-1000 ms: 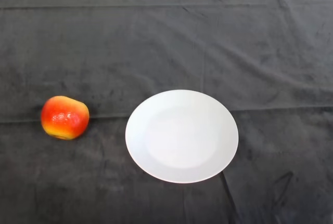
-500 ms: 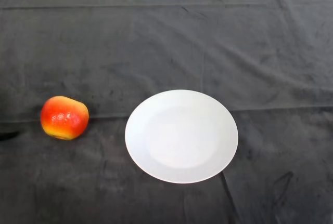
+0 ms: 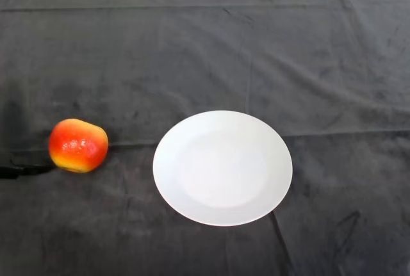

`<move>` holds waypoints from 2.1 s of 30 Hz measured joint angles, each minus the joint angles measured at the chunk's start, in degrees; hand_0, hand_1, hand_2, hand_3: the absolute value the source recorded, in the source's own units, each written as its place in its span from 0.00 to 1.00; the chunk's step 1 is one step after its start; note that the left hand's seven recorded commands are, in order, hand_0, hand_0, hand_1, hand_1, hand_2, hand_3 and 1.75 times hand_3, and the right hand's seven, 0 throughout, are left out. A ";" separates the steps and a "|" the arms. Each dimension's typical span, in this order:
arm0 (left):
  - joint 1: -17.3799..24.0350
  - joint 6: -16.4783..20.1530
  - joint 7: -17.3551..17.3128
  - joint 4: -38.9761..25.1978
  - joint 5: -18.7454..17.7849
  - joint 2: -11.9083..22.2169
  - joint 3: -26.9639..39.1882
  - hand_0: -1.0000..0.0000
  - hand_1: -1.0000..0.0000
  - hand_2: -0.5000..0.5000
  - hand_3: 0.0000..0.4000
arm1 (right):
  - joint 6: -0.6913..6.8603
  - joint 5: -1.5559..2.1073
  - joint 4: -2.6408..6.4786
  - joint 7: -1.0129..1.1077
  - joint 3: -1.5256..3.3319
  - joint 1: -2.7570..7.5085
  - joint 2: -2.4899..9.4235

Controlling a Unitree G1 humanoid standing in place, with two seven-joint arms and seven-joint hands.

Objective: Move the apple to the plate

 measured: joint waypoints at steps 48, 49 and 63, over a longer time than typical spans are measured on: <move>11.62 12.26 -15.55 -33.08 -6.16 -6.58 -5.64 1.00 1.00 0.50 0.00 | 0.00 0.00 -0.01 -0.01 0.14 0.00 0.00; 11.62 12.39 -15.63 -33.08 -6.15 -6.57 -6.03 1.00 1.00 0.50 0.00 | 0.00 0.00 -0.01 -0.01 0.14 0.00 0.00; 11.60 10.99 -13.24 -32.70 -4.49 -6.57 -7.17 0.00 0.12 0.44 1.00 | 0.00 0.00 -0.01 -0.01 0.16 0.00 0.00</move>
